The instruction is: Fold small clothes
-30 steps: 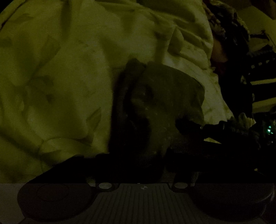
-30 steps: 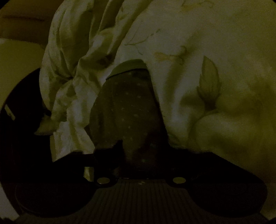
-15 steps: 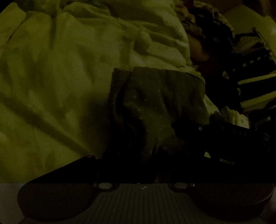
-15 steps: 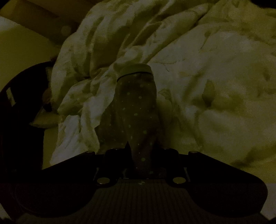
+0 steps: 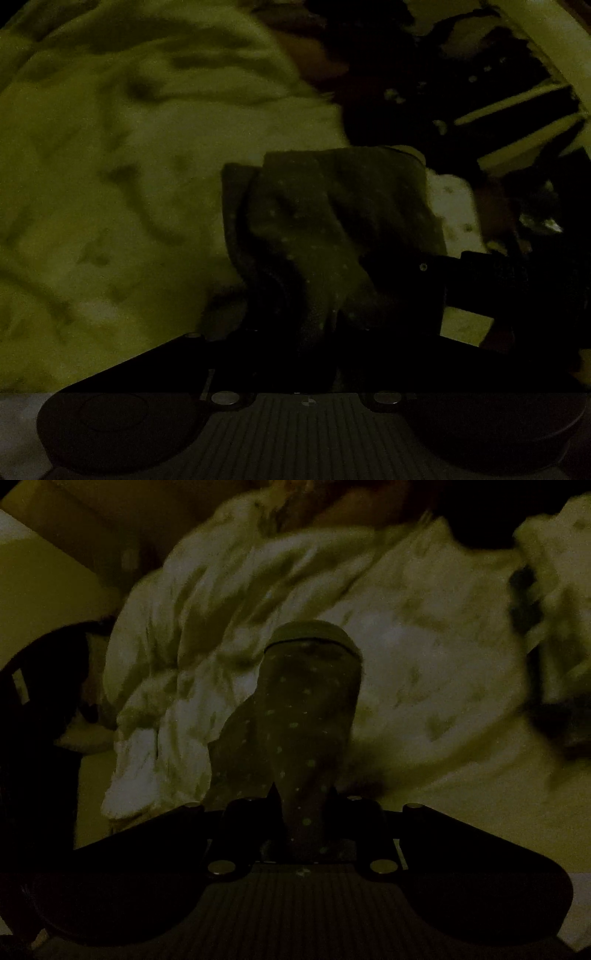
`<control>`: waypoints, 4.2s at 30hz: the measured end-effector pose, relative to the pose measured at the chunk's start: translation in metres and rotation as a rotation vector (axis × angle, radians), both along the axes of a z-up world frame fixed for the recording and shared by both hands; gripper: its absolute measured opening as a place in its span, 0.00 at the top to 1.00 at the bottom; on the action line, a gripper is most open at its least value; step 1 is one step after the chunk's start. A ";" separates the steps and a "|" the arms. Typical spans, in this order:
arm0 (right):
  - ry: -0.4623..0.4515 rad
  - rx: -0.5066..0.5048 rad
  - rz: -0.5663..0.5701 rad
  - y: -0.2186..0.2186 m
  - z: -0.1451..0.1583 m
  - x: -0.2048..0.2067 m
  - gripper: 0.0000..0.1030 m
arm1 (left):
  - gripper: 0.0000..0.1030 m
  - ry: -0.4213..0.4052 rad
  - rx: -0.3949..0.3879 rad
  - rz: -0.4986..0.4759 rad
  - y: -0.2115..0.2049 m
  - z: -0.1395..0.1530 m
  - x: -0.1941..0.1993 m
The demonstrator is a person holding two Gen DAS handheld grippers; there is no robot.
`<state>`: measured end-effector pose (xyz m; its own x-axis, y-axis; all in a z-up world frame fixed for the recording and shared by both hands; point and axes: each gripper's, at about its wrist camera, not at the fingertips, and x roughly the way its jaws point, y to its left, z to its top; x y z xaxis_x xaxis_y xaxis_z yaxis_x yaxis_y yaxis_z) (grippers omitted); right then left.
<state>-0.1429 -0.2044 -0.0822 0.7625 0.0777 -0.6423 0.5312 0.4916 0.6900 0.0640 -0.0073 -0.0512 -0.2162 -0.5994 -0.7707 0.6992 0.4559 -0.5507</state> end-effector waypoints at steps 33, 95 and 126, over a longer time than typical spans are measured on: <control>-0.043 0.132 -0.327 -0.275 -0.049 -0.170 0.76 | 0.07 -0.172 0.090 -0.248 -0.319 0.003 -0.143; 0.253 -0.516 -0.043 -0.218 0.031 -0.168 0.24 | 0.00 -0.650 0.037 -0.605 -0.287 0.077 -0.201; 0.441 -0.406 -0.021 -0.192 0.034 -0.162 0.01 | 0.00 -0.673 0.212 -0.598 -0.275 0.069 -0.227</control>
<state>-0.3052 -0.3968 -0.0484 0.4164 -0.2522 -0.8735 0.7369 0.6564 0.1617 -0.1635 -0.2824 0.0175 0.0891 -0.3644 -0.9270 0.9930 -0.0396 0.1110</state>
